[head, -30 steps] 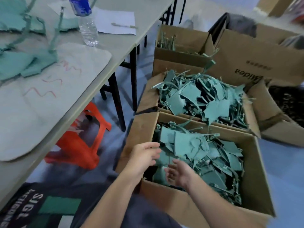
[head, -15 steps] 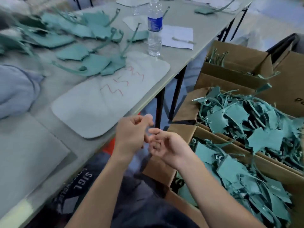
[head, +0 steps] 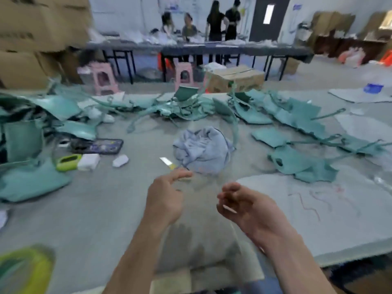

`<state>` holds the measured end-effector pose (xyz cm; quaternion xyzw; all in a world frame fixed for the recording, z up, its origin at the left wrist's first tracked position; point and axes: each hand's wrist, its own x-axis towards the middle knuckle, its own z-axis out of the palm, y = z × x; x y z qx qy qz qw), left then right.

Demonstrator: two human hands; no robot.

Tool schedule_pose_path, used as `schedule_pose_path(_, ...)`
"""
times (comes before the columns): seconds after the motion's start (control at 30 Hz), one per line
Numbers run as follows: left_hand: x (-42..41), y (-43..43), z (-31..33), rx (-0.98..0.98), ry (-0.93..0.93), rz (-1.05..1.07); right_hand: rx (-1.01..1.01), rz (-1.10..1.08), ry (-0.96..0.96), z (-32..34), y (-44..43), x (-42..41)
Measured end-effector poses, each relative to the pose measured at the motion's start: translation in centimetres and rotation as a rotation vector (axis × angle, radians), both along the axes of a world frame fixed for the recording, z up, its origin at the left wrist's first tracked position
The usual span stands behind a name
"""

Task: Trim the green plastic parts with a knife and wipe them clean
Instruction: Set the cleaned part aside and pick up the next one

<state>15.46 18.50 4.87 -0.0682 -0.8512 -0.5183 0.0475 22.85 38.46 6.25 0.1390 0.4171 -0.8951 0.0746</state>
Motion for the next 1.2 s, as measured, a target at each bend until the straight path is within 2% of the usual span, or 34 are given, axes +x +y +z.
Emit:
schedule_pose_path(0.2, -3.4, -7.7, -0.7, -0.028, 0.051, 0.297, 0.219, 0.06, 0.012, 2.4, -5.7, -11.4)
schedule_pose_path(0.5, -9.1, -9.5, -2.9, 0.126, -0.041, 0.349, 0.555, -0.021, 0.014, 3.8, -8.2, -24.5)
schedule_pose_path(0.57, -9.5, -8.9, -4.1, 0.089, -0.057, 0.335, 0.762, -0.119, 0.053, 4.0, -6.5, -26.0)
schedule_pose_path(0.67, -9.4, -8.4, -5.5, -0.043, -0.049, 0.301, 1.345, -0.4, 0.085, 4.2, -1.5, -27.3)
schedule_pose_path(0.7, -9.5, -8.4, -5.7, -0.055, -0.046, 0.301, 1.442, -0.527, 0.038, 3.9, 0.6, -27.7)
schedule_pose_path(0.73, -9.6, -8.4, -5.7, -0.049, -0.051, 0.303, 1.465, -0.618, -0.047, 3.5, 2.6, -28.2)
schedule_pose_path(0.77, -9.6, -8.5, -5.6, -0.038, -0.056, 0.304, 1.512, -0.609, -0.164, 2.7, 4.3, -28.5)
schedule_pose_path(0.83, -9.5, -8.6, -5.5, -0.022, -0.058, 0.311, 1.535, -0.387, -0.332, 0.6, 5.7, -28.2)
schedule_pose_path(0.87, -9.4, -8.6, -5.4, -0.022, -0.061, 0.312, 1.502, -0.327, -0.342, -0.6, 5.7, -27.9)
schedule_pose_path(0.93, -9.4, -8.8, -5.5, -0.008, -0.085, 0.304, 1.429, -0.341, -0.274, -2.2, 4.9, -27.2)
schedule_pose_path(1.07, -9.3, -9.0, -5.4, -0.001, -0.157, 0.293, 1.396, -0.667, -0.035, -1.1, 3.0, -24.5)
schedule_pose_path(1.2, -8.8, -8.4, -4.4, -0.026, -0.08, 0.329, 1.309, -0.651, 0.249, 1.7, -1.7, -18.3)
